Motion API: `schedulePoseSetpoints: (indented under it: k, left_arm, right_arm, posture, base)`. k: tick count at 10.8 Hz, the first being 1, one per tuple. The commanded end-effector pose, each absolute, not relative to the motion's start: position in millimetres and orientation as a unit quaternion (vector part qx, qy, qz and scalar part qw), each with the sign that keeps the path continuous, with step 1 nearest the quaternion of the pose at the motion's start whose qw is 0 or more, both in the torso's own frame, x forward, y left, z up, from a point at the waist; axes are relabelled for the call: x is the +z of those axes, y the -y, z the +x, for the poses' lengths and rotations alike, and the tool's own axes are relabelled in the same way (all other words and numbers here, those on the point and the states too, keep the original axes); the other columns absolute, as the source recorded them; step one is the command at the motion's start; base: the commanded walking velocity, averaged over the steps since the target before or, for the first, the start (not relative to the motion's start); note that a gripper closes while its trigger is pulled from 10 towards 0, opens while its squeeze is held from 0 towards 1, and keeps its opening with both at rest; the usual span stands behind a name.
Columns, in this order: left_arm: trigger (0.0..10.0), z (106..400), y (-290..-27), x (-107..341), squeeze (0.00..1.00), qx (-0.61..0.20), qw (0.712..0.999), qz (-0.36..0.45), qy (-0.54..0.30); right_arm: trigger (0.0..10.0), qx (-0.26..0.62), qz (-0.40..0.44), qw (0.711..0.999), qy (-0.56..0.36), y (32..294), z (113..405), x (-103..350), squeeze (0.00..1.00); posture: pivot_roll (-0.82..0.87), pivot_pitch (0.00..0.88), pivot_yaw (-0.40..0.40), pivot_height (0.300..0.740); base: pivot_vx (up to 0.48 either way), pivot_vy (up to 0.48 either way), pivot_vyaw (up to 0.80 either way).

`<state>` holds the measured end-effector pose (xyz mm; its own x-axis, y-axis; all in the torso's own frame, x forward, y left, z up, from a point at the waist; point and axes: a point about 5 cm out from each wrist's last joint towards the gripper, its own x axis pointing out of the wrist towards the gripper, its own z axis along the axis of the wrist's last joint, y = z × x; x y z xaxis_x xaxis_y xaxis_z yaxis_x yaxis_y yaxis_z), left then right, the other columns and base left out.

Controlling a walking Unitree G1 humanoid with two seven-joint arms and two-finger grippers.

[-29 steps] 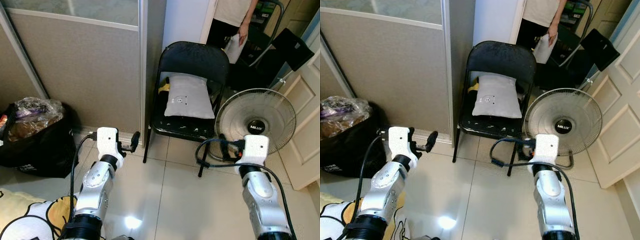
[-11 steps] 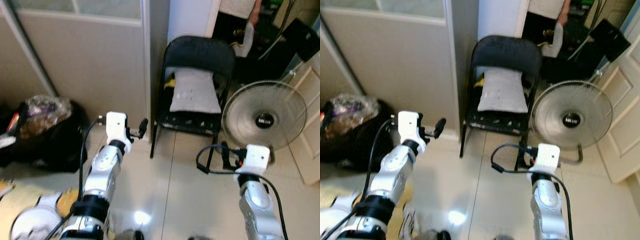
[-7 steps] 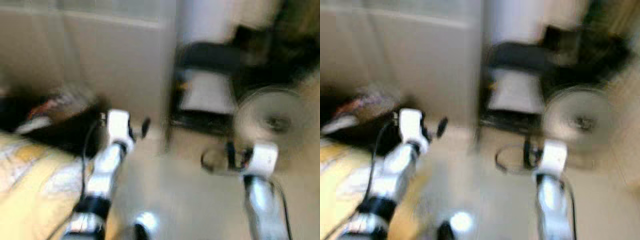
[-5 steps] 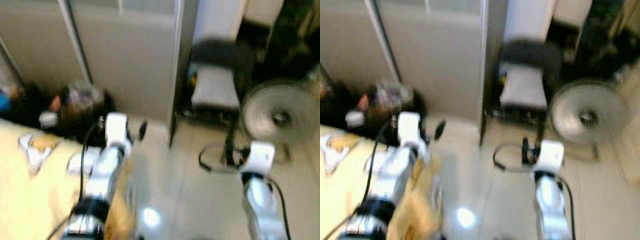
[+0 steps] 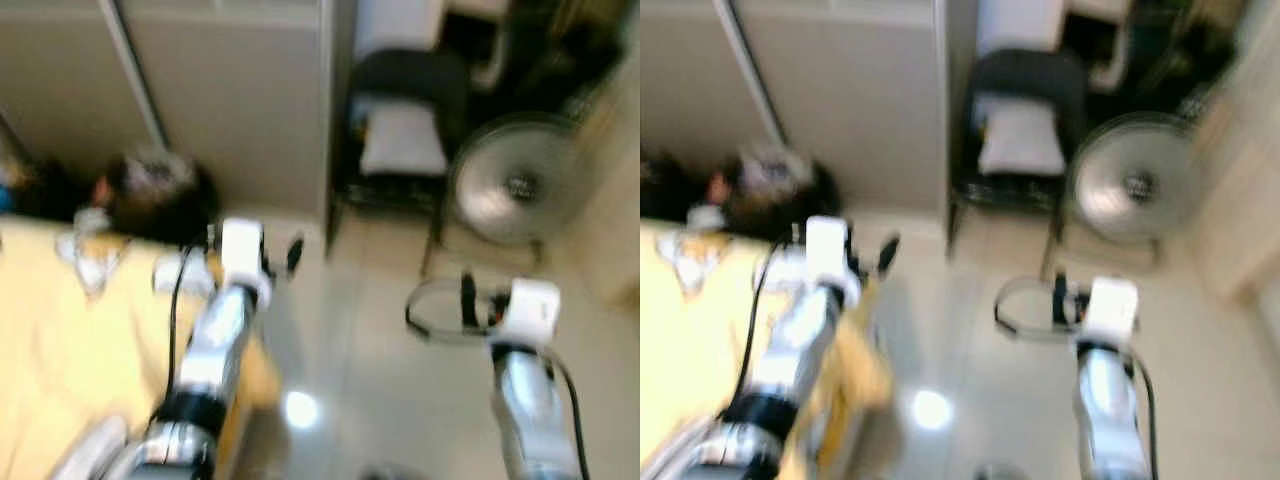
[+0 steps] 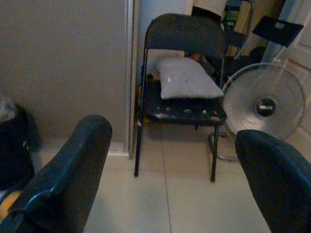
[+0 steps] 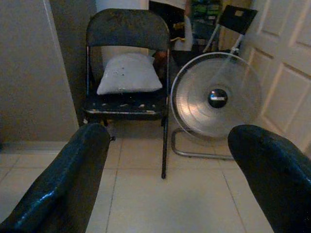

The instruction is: Clean up the room

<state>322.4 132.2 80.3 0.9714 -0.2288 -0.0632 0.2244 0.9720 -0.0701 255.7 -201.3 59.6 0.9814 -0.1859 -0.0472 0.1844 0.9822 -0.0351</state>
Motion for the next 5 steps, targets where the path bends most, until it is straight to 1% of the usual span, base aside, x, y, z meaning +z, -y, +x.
schedulePoseSetpoints:
  k: [1,5]
  left_arm:
    - [10.0,322.8,-132.2,81.2,0.0,-0.111,0.993,-0.031,-0.033]
    - [10.0,323.0,-132.1,79.6,0.0,-0.108,0.993,-0.034,-0.036]
  right_arm:
    - [10.0,-0.086,-0.013,0.996,-0.016,197.9,259.0,64.6,0.0]
    - [10.0,-0.079,-0.007,0.996,-0.027,197.0,258.6,61.1,0.0]
  posture:
    - [-0.17,0.0,0.038,0.74]
    - [-0.17,0.0,0.035,0.74]
  base:
    - [-0.36,0.0,0.0]
    - [-0.368,0.0,0.0]
